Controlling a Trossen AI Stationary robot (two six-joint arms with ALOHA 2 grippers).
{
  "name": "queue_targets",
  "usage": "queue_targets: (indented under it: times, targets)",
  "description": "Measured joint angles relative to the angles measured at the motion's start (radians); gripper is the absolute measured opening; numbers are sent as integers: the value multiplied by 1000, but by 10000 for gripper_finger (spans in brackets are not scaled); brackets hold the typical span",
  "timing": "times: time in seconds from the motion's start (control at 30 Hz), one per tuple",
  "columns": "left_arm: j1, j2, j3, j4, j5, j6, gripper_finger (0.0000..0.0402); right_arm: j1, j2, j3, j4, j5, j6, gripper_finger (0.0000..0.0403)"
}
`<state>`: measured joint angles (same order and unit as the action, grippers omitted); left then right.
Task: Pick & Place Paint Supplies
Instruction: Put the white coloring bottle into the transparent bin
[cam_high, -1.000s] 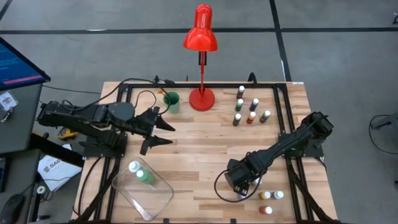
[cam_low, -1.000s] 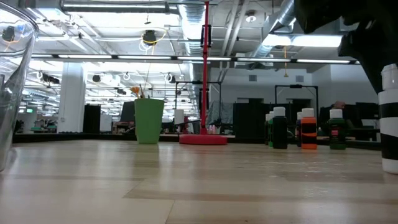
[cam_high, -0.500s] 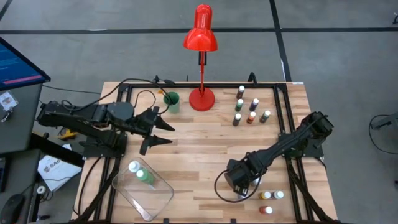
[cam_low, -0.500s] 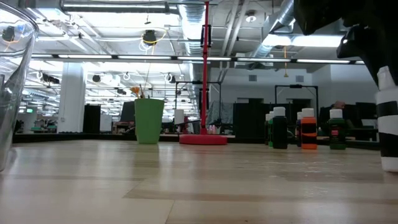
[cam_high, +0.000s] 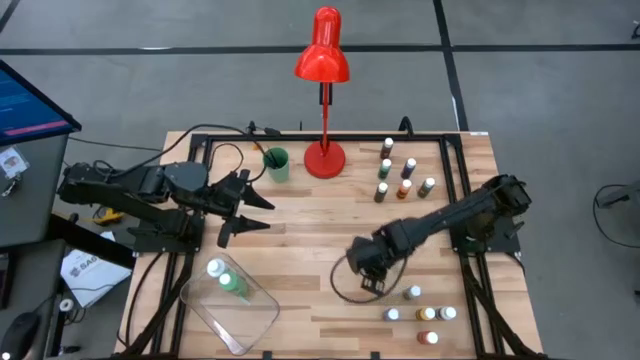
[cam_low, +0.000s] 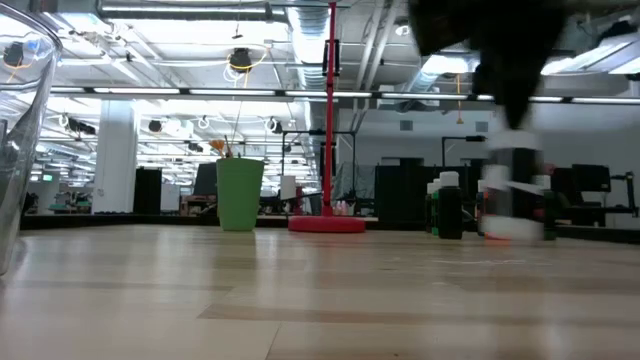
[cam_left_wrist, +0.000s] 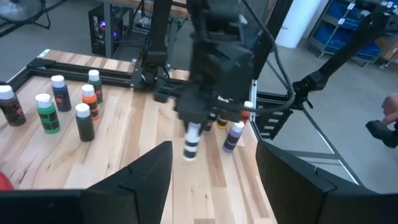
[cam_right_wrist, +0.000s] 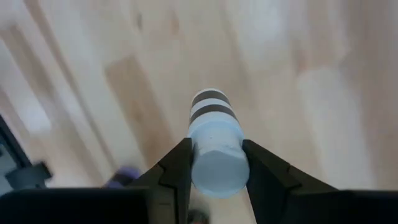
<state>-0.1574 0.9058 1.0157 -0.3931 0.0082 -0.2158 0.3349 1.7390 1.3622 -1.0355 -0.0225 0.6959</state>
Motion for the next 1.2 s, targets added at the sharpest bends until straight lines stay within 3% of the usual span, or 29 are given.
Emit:
queue_targets:
  times: [0.27, 0.57, 0.7, 0.93, 1.2]
  targets:
    - [0, -56, 0, -12, 0, -1, 220, -208, 0, 84, 89, 8, -203, 111]
    - [0, -95, 0, -15, 0, -1, 218, -314, 3, 158, 171, 31, -306, 113]
    - [0, -96, 0, -16, 0, -2, 218, -326, 90, 220, 167, 30, -340, 113]
    - [-1, -101, 0, -42, 0, -50, 218, -297, 321, 516, 134, 23, -435, 113]
    - [-10, -133, 1, -57, 0, -58, 218, -281, 555, 843, -89, 26, -520, 113]
